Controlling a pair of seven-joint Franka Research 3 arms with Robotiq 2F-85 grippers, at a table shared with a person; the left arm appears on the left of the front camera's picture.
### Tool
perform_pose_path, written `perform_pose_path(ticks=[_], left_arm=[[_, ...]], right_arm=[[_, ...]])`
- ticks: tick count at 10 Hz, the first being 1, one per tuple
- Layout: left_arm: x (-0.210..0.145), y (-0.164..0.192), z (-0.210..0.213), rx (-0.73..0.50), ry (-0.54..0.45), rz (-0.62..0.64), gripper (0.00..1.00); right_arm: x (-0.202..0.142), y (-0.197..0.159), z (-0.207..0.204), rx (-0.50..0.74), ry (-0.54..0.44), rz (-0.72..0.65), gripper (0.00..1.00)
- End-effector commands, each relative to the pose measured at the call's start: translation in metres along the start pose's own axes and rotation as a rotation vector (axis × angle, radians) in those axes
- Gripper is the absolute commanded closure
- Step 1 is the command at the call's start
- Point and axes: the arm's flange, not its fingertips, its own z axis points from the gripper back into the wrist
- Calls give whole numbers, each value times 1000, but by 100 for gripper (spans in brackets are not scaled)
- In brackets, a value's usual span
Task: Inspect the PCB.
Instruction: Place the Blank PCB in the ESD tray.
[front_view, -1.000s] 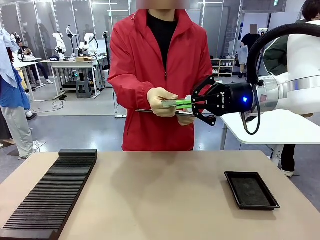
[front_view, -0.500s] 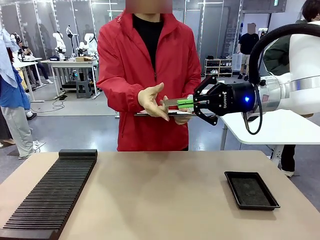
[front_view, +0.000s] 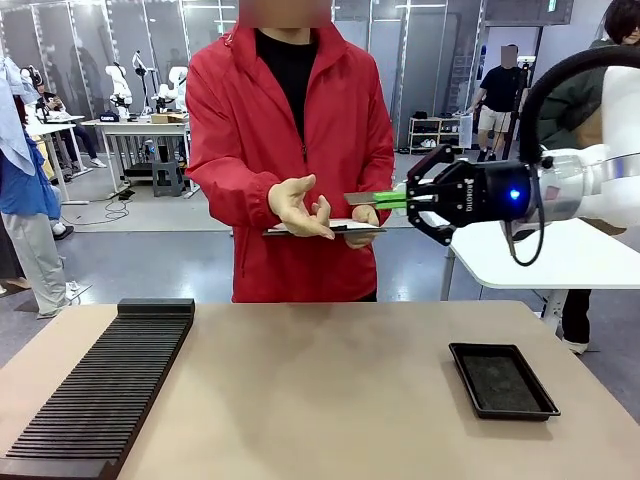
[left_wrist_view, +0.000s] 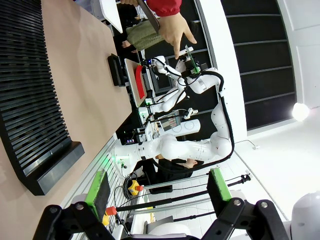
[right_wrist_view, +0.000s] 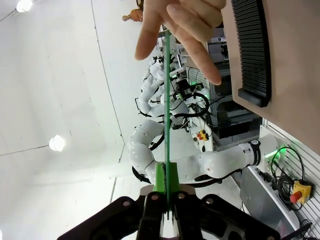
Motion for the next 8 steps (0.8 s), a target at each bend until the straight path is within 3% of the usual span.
perform_pose_path(ticks=[1,5,8], left_arm=[[0,-3,0,7,5,0,0],[0,-3,0,7,5,0,0],[0,-3,0,7,5,0,0]], right_arm=[[-13,-2,37,-24,-19,37,97],[-35,-23,135,-252,0,231,97],[-38,-54,178,-379,-25,320,97]])
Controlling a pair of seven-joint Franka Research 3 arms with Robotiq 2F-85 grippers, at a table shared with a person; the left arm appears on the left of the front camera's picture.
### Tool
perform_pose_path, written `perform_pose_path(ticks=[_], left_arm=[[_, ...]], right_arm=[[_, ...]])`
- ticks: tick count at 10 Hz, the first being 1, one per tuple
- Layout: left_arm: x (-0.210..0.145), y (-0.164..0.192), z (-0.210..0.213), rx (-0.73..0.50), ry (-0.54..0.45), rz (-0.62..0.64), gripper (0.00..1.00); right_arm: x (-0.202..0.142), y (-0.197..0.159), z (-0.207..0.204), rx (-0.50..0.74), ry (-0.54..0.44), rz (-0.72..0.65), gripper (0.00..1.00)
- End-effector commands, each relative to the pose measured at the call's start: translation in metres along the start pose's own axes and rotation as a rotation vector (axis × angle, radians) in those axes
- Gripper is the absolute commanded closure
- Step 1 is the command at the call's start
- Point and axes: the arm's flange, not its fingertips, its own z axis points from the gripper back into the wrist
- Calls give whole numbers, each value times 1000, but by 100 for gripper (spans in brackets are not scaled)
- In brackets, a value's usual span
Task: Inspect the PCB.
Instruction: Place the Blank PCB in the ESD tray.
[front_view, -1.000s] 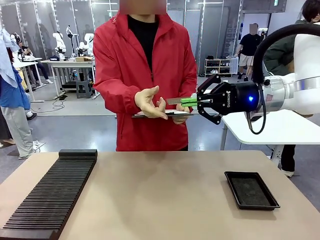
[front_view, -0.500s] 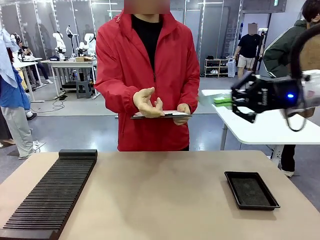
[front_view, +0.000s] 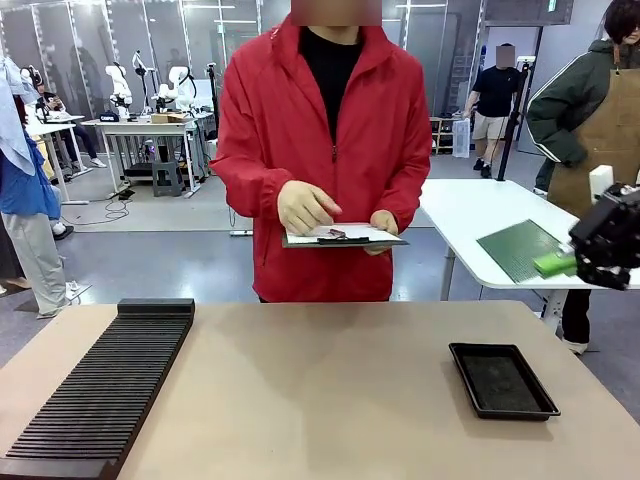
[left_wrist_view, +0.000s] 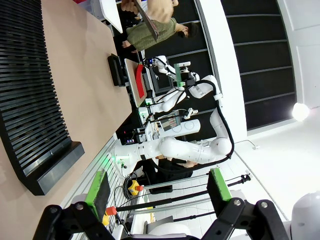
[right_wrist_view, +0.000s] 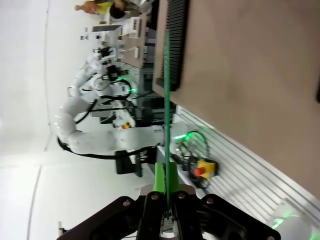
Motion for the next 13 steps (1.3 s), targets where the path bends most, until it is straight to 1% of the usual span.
perform_pose_path(ticks=[1,2,3,5,6,7,11,12,13], left_arm=[[0,-3,0,6,5,0,0],[0,-3,0,6,5,0,0],[0,-3,0,6,5,0,0],[0,-3,0,6,5,0,0],[0,-3,0,6,5,0,0],[0,-3,0,6,5,0,0],[0,-3,0,6,5,0,0],[0,-3,0,6,5,0,0],[0,-3,0,6,5,0,0]], right_arm=[[0,-24,2,-75,-29,62,97],[1,-38,3,-94,-70,57,97],[3,-50,2,-118,-83,38,97],[2,-65,-12,-120,-63,-4,97],[2,-56,-14,-97,-108,4,97],[2,-61,-2,-116,-75,2,97],[2,-64,-5,-114,-81,-2,97],[11,-77,-15,-220,-80,-32,97],[18,-93,-23,-257,-52,-54,97]])
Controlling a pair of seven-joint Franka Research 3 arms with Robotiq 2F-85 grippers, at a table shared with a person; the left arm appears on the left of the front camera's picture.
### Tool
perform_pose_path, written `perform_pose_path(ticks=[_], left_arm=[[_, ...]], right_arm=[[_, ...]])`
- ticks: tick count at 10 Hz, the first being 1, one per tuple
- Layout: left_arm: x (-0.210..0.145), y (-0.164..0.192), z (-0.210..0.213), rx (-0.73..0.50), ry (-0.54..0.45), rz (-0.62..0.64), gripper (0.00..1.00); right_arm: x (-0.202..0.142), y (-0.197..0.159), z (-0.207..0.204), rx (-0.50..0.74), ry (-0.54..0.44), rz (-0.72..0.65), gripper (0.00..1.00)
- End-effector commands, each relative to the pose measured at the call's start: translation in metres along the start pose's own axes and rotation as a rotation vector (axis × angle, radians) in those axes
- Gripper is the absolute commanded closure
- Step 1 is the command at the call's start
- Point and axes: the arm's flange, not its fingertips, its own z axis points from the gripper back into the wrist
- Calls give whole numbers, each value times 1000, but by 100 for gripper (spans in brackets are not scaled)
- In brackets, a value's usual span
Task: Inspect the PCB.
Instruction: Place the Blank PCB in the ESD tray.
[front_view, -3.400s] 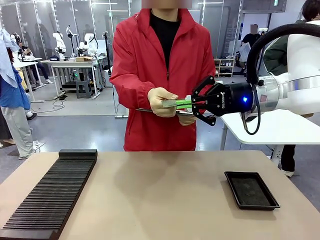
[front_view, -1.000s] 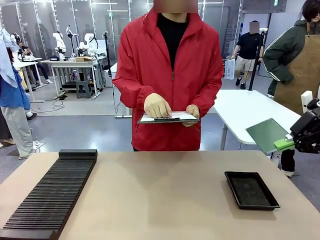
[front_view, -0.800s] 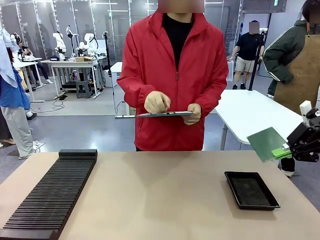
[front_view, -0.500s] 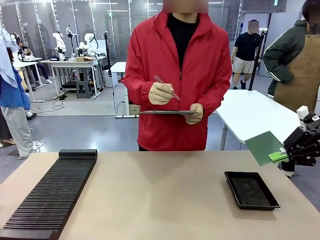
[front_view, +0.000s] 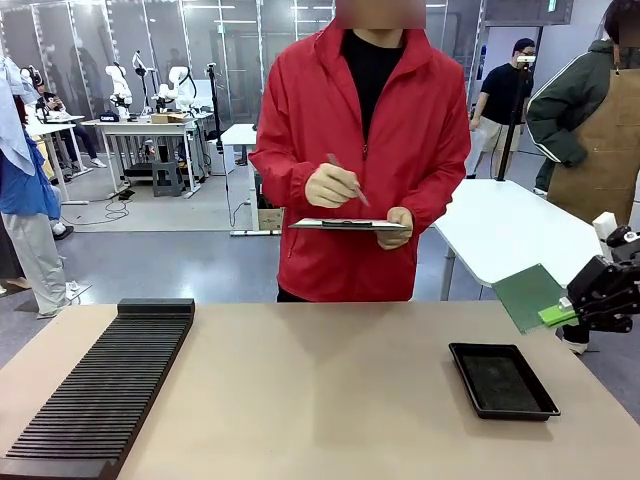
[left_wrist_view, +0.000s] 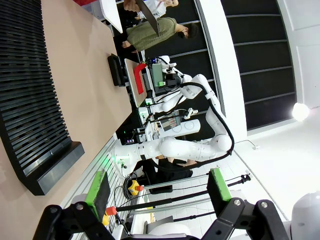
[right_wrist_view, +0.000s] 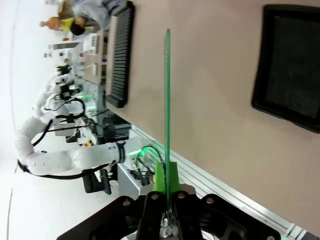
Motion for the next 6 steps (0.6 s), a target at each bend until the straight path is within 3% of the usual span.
perform_pose_path(ticks=[1,6], left_arm=[[0,-3,0,6,5,0,0],[0,-3,0,6,5,0,0]], right_arm=[[12,-25,-24,-61,38,-44,97],[19,-67,-59,-172,-10,-55,97]])
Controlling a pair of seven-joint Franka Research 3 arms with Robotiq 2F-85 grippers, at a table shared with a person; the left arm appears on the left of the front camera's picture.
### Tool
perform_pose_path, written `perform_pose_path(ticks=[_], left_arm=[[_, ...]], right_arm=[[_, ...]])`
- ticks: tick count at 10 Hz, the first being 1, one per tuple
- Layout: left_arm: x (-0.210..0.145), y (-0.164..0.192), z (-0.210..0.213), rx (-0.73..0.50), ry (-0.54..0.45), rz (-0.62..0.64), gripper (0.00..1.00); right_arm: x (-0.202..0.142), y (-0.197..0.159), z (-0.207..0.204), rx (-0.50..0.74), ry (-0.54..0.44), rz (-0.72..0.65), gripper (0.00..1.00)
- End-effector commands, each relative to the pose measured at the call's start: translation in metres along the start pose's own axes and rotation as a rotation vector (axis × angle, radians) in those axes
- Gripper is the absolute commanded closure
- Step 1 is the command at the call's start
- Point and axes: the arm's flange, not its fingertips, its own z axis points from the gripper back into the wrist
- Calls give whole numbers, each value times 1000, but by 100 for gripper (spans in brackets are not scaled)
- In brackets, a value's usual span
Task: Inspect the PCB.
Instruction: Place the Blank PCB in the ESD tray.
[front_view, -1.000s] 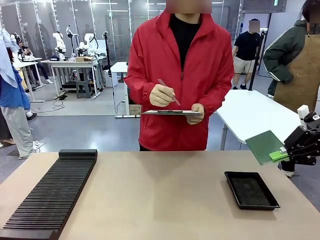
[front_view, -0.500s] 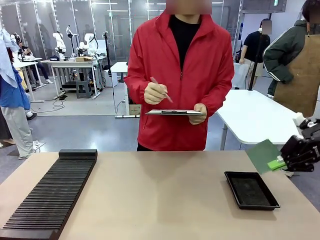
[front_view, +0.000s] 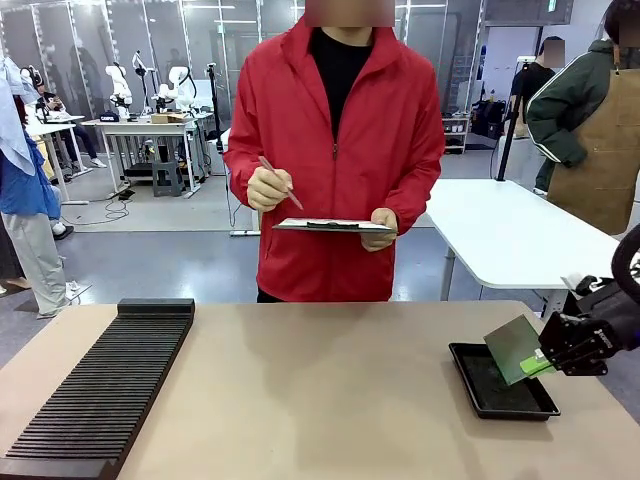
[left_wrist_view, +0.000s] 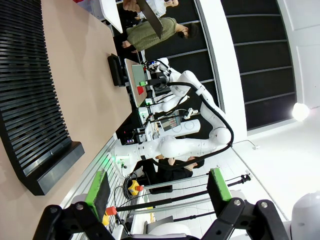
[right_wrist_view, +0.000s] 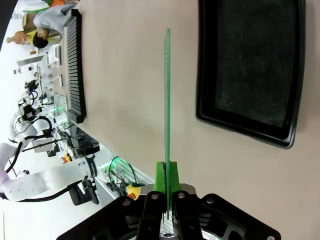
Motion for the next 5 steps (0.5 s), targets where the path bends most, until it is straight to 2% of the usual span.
perform_pose_path(ticks=[1,5], left_arm=[[0,-3,0,6,5,0,0],[0,-3,0,6,5,0,0]], right_arm=[[3,-12,-22,-28,8,38,97],[28,-28,-50,-100,-13,54,97]])
